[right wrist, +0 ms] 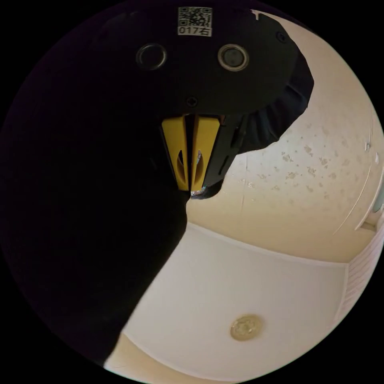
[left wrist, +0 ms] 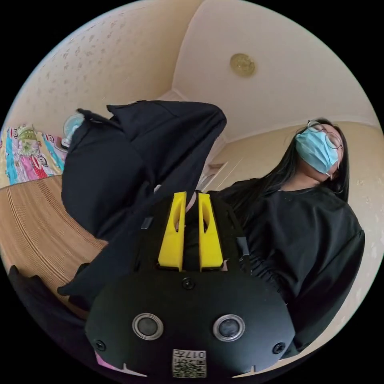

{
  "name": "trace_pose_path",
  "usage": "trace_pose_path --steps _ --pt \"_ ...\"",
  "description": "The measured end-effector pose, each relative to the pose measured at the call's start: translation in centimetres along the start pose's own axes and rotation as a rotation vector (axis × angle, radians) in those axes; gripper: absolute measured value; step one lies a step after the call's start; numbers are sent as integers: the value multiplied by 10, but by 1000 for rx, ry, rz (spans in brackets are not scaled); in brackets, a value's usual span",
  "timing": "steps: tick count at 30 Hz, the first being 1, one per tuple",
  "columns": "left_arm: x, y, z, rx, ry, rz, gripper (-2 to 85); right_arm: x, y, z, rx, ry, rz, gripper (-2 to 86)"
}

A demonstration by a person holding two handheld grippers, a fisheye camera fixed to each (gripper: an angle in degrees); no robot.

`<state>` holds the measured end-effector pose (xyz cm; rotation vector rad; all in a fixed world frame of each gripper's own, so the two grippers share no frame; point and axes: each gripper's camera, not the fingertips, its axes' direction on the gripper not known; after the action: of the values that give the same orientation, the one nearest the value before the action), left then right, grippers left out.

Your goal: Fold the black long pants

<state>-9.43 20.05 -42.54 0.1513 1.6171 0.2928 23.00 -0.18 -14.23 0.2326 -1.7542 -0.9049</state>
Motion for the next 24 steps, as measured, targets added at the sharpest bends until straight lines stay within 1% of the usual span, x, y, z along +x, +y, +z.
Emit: trace_pose_path --steps 1,3,4,6,8,9,11,12,13,14,16,17,18,19,20,21,22,23,24 --pt "1 0 -11 3 -70 -29 53 -8 -8 5 -4 -39 -26 5" --pt "0 -1 -29 13 -154 -73 62 -18 -19 14 5 -84 -42 4" --pt "-3 -5 -40 10 -176 -88 83 -23 -24 22 21 -112 -41 4" --pt "-9 -14 -56 30 -183 -106 114 -30 -31 36 32 -152 -42 4" --pt "-21 -24 -73 96 -208 -141 134 -35 -37 54 22 -177 -28 4" --pt "-35 -30 -82 139 -230 -178 151 -38 -42 69 -8 -202 -25 4" --pt "-67 -41 -88 167 -218 -269 188 -43 -51 92 -81 -237 -24 4" --pt "-91 -47 -87 182 -160 -320 212 -48 -56 106 -124 -246 -31 4" --pt "-117 -51 -80 196 -64 -364 226 -53 -60 118 -156 -242 -40 4" --pt "-130 -53 -75 197 -6 -389 233 -56 -62 123 -169 -241 -46 3" --pt "-176 -61 -31 151 301 -481 238 -68 -68 137 -221 -245 -68 3" --pt "-181 -64 -18 147 397 -472 236 -71 -68 139 -231 -233 -67 2" --pt "-186 -70 1 182 604 -409 195 -78 -69 140 -244 -192 -61 2" --pt "-187 -74 7 283 739 -349 115 -89 -67 137 -251 -137 -51 1" --pt "-185 -74 6 343 755 -334 98 -95 -66 134 -251 -104 -46 1" --pt "-176 -76 -5 448 733 -272 64 -111 -64 125 -241 -31 -41 1" --pt "-159 -81 -20 492 671 -187 54 -130 -62 112 -214 51 -36 1" --pt "-149 -85 -28 495 633 -146 49 -142 -59 104 -195 91 -39 1" --pt "-121 -95 -46 484 538 -50 47 -169 -51 87 -144 167 -51 1"
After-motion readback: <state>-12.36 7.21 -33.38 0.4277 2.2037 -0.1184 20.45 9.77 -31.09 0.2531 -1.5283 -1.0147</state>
